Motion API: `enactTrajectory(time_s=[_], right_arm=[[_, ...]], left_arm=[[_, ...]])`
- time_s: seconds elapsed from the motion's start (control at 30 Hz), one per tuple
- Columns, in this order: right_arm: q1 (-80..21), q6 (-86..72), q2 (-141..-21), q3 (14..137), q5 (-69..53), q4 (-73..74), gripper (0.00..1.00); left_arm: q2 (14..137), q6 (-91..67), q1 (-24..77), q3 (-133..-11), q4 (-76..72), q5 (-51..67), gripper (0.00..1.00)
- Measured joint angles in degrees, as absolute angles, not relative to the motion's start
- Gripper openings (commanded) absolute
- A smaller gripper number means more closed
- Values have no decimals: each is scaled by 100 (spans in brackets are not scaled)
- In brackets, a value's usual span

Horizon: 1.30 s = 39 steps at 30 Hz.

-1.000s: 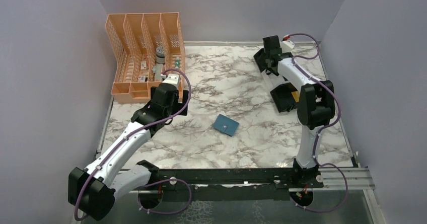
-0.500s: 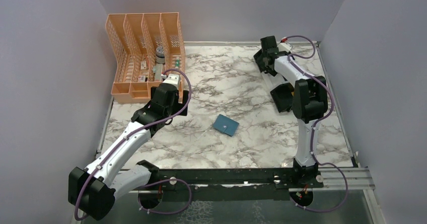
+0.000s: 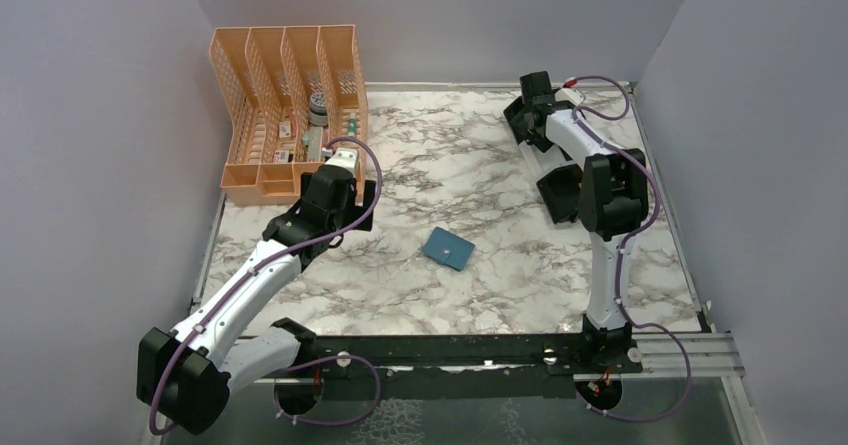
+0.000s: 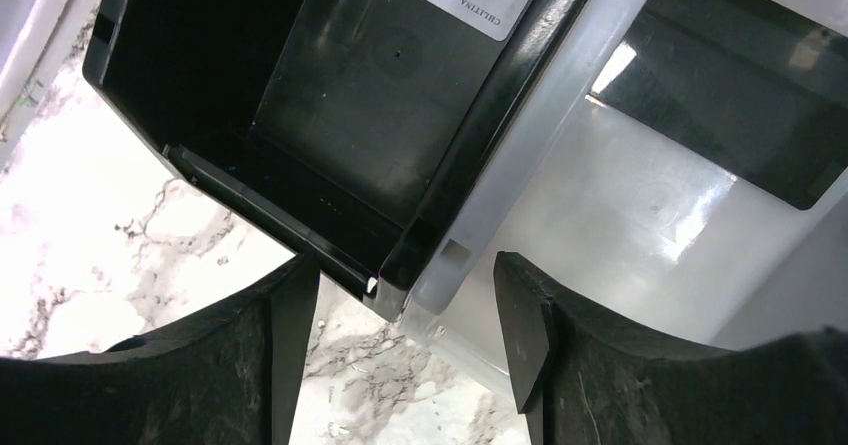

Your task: Take the credit cards out of the card holder

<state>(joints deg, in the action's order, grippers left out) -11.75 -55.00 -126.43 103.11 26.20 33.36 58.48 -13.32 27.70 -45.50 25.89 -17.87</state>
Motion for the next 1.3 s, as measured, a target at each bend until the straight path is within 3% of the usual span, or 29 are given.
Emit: enactTrajectory(time_s=[0.67, 1.3], right_arm=[[-1149, -6154, -12988, 10772, 3111, 3693, 63], [-1129, -4766, -12873, 9929, 2311, 2681, 61]], left_arm=[[5986, -1313, 2770, -4550, 2626, -1730, 99], [5959, -1313, 2770, -4552, 2641, -1732, 99]])
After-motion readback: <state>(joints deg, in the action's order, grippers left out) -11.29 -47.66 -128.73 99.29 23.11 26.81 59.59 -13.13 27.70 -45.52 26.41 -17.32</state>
